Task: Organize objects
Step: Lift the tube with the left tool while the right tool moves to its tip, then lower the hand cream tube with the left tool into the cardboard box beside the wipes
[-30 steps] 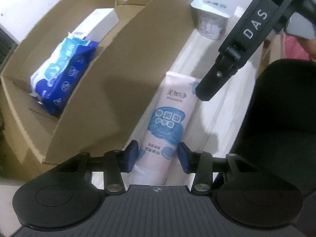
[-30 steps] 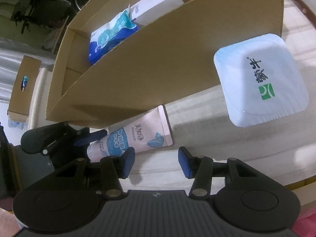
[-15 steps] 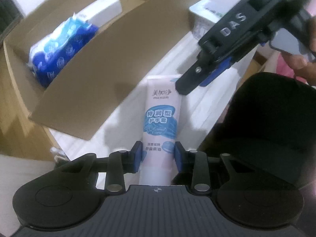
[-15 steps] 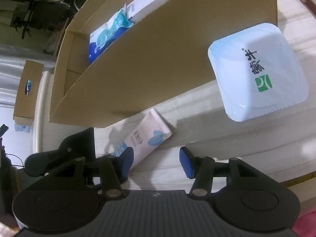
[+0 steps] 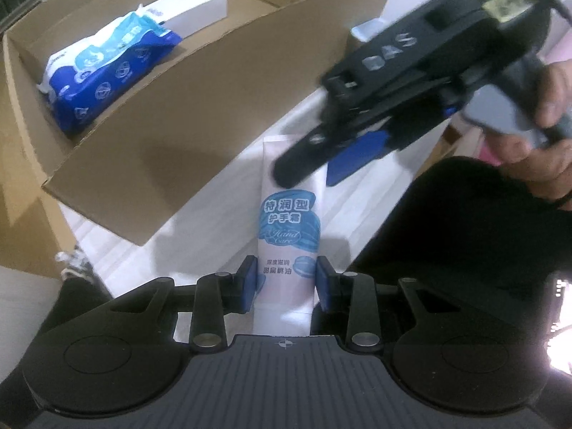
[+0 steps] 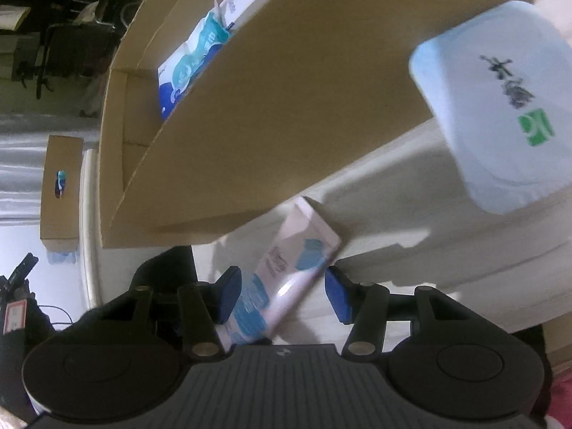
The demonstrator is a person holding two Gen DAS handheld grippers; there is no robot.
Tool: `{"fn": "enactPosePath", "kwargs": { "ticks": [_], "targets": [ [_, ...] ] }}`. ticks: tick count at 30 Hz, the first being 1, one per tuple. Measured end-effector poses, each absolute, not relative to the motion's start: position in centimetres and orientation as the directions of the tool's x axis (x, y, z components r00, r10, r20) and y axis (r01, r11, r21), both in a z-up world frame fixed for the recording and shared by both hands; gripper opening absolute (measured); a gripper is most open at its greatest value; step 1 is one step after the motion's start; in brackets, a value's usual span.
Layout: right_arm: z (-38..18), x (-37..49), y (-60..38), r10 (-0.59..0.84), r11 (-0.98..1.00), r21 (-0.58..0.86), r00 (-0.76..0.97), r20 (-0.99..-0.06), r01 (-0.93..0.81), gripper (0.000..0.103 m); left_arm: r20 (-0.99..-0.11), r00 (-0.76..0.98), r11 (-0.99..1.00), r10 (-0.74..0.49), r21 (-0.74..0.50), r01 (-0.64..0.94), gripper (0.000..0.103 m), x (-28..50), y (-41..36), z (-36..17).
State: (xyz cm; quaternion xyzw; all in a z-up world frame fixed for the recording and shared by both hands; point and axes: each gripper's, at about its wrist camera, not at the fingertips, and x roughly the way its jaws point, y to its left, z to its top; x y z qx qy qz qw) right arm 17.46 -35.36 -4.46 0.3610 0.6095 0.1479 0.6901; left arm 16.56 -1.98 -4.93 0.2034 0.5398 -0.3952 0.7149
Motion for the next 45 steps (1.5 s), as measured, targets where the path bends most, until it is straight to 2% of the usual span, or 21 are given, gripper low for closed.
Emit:
{"fn": "enactPosePath", "kwargs": {
  "ticks": [2,4,5,13,31,39,45],
  "targets": [
    [-4.4,17.4,-35.0,0.637,0.696,0.676,0.226,-0.737,0.242,0.052,-0.934,0.118,0.6,-0.337,-0.116,0.791,0.033,16.2,-2.2,-4.8],
    [-4.5,17.0,-34.9,0.607,0.711,0.658,0.255,-0.753,0.249,0.034,-0.934,0.131,0.609,-0.333,-0.107,0.786,0.033,16.1,-2.0,-4.8],
    [-4.6,16.8,-34.9,0.61,0.705,0.665,0.27,-0.745,0.244,0.032,-0.932,0.129,0.611,-0.338,-0.113,0.783,0.033,16.1,-1.8,-4.8],
    [-3.9,14.9,-34.4,0.618,0.703,0.682,0.302,-0.726,0.203,0.031,-0.928,0.178,0.572,-0.327,-0.044,0.819,0.033,13.4,-1.5,-4.6],
    [5.0,11.5,-37.2,0.647,0.679,0.734,0.459,-0.609,0.018,0.031,-0.878,0.314,0.5,-0.362,0.101,0.86,0.033,11.3,-2.9,2.8],
    [9.7,11.4,-38.6,0.659,0.653,0.755,0.53,-0.534,-0.052,0.03,-0.848,0.392,0.465,-0.357,0.202,0.862,0.034,11.5,-4.4,7.1],
    [12.0,14.4,-38.3,0.656,0.654,0.752,0.558,-0.509,-0.083,0.03,-0.794,0.492,0.449,-0.358,0.315,0.836,0.034,14.0,-5.4,9.0]
  ]
}}
